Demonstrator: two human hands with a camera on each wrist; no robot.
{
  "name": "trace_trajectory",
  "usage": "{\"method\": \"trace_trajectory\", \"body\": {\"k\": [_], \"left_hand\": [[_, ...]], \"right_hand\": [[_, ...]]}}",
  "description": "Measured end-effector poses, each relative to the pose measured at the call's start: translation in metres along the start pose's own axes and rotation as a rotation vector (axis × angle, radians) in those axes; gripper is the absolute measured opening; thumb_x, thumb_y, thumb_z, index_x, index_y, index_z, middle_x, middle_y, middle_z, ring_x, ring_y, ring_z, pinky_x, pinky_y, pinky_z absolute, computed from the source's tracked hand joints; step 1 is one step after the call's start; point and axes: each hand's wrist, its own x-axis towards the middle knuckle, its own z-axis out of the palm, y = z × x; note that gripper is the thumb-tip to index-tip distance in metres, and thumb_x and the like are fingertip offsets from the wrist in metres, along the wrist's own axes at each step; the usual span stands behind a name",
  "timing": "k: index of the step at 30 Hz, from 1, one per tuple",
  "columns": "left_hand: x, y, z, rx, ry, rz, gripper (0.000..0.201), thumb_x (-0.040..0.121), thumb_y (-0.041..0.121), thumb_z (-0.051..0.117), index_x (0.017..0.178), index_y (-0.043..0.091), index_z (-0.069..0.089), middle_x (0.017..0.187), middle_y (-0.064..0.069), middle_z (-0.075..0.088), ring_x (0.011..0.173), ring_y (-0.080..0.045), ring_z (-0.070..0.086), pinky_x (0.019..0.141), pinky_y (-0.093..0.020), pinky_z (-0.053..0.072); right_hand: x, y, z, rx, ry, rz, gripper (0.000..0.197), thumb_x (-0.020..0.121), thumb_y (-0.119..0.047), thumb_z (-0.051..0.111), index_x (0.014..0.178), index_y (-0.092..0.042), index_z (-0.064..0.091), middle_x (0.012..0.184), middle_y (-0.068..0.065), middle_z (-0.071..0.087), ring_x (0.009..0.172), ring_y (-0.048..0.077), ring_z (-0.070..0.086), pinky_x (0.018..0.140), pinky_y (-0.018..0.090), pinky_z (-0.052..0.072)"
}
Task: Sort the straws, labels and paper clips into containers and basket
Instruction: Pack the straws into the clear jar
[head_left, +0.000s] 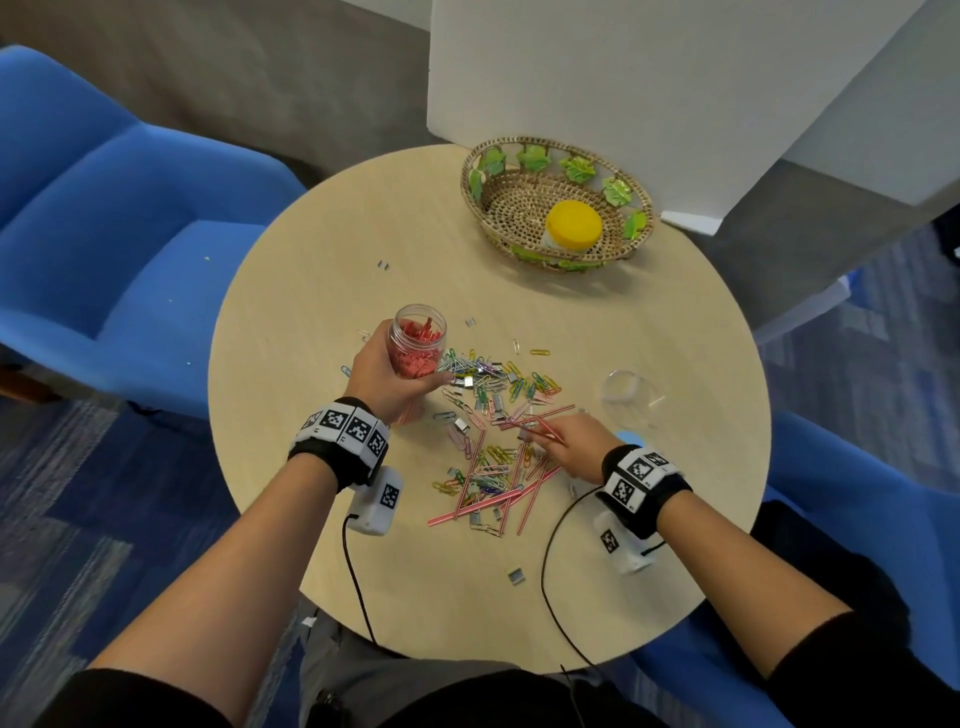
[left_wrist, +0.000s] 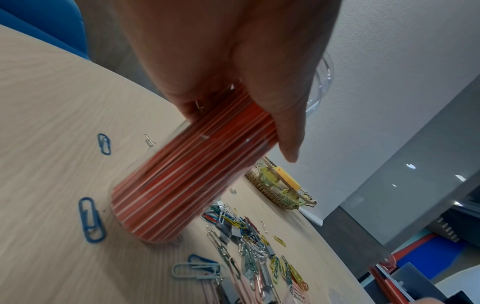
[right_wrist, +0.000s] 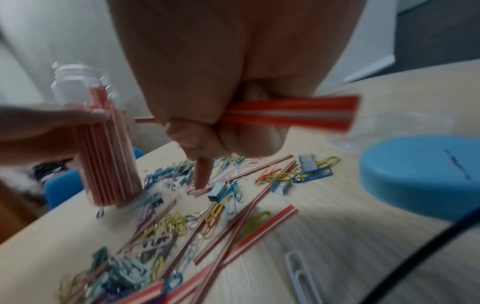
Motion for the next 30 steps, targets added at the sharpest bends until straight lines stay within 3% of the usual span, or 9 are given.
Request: {"method": "trace_trajectory", "body": {"k": [2,4,7,9,12,18,21,24,30], "left_hand": [[0.0,0.0,-0.001,-0.006,0.007,0.004,0.075,0.063,0.019,0.094,0.126,0.011,0.054,0.116,-0.004,0.067,0.11,-0.016,0.064,0.092,-0.021,0.05],[-0.001,-0.001,-0.002,-0.017,0.017,0.003,0.075,0.063,0.018,0.094,0.126,0.01,0.054,0.116,-0.006,0.067,0.11,-0.017,0.064,0.093,-0.023,0.051],[-0.001,-0.001,-0.001,-0.016,0.027,0.006,0.074,0.064,0.016,0.093,0.127,0.008,0.054,0.116,-0.008,0.066,0.109,-0.019,0.064,0.092,-0.021,0.051],[0.0,-0.001,0.0,-0.009,0.031,0.008,0.074,0.065,0.015,0.092,0.127,0.007,0.053,0.117,-0.008,0.066,0.107,-0.018,0.063,0.086,-0.011,0.049],[0.001,-0.002,0.0,-0.006,0.043,0.009,0.073,0.066,0.013,0.092,0.127,0.006,0.054,0.117,-0.008,0.066,0.106,-0.017,0.063,0.082,-0.004,0.047],[0.0,-0.003,0.001,0.007,0.057,0.01,0.073,0.066,0.015,0.092,0.127,0.006,0.053,0.116,-0.007,0.066,0.107,-0.017,0.063,0.083,-0.005,0.046],[0.0,-0.004,0.0,0.008,0.06,0.014,0.076,0.065,0.018,0.093,0.128,0.007,0.053,0.118,-0.006,0.066,0.109,-0.017,0.063,0.086,-0.008,0.047],[-0.002,-0.005,-0.002,0.007,0.072,0.008,0.076,0.065,0.018,0.093,0.128,0.008,0.053,0.117,-0.005,0.067,0.109,-0.016,0.063,0.088,-0.009,0.047],[-0.003,-0.006,-0.003,-0.003,0.065,0.022,0.072,0.066,0.014,0.092,0.127,0.006,0.054,0.116,-0.008,0.067,0.107,-0.017,0.064,0.088,-0.009,0.048]], "right_hand": [[-0.003,0.005,-0.002,0.023,0.043,0.013,0.037,0.105,-0.027,0.041,0.094,-0.014,0.073,0.081,-0.012,0.064,0.071,0.002,0.053,0.076,0.027,0.04],[-0.003,0.011,0.0,0.01,0.023,0.045,0.039,0.106,-0.023,0.037,0.092,-0.012,0.071,0.083,-0.009,0.065,0.075,0.006,0.055,0.079,0.027,0.039],[-0.004,0.015,0.007,-0.07,-0.041,0.067,0.035,0.098,-0.004,0.038,0.117,-0.016,0.065,0.113,0.003,0.065,0.096,0.016,0.056,0.083,0.027,0.041],[-0.005,0.015,0.011,-0.237,-0.067,0.044,0.039,0.096,-0.007,0.044,0.13,-0.021,0.057,0.119,0.005,0.057,0.102,0.021,0.055,0.085,0.033,0.045],[-0.007,0.01,0.017,-0.454,-0.041,-0.04,0.04,0.094,-0.024,0.057,0.134,-0.024,0.053,0.117,0.002,0.052,0.096,0.024,0.057,0.071,0.031,0.043],[0.0,-0.003,0.017,-0.626,-0.075,-0.165,0.017,0.086,-0.017,0.062,0.102,-0.015,0.066,0.102,0.002,0.059,0.087,0.023,0.06,0.062,0.03,0.039],[0.0,-0.009,0.013,-0.667,-0.109,-0.182,0.013,0.084,-0.017,0.062,0.096,-0.013,0.064,0.095,0.003,0.056,0.08,0.024,0.057,0.06,0.031,0.037],[0.0,-0.014,0.011,-0.719,-0.132,-0.198,0.015,0.085,-0.014,0.062,0.101,-0.012,0.063,0.095,0.005,0.058,0.083,0.026,0.059,0.062,0.032,0.038],[0.005,-0.019,0.011,-0.813,-0.193,-0.217,0.018,0.086,-0.008,0.061,0.103,-0.008,0.063,0.092,0.008,0.06,0.08,0.028,0.061,0.068,0.039,0.056]]}}
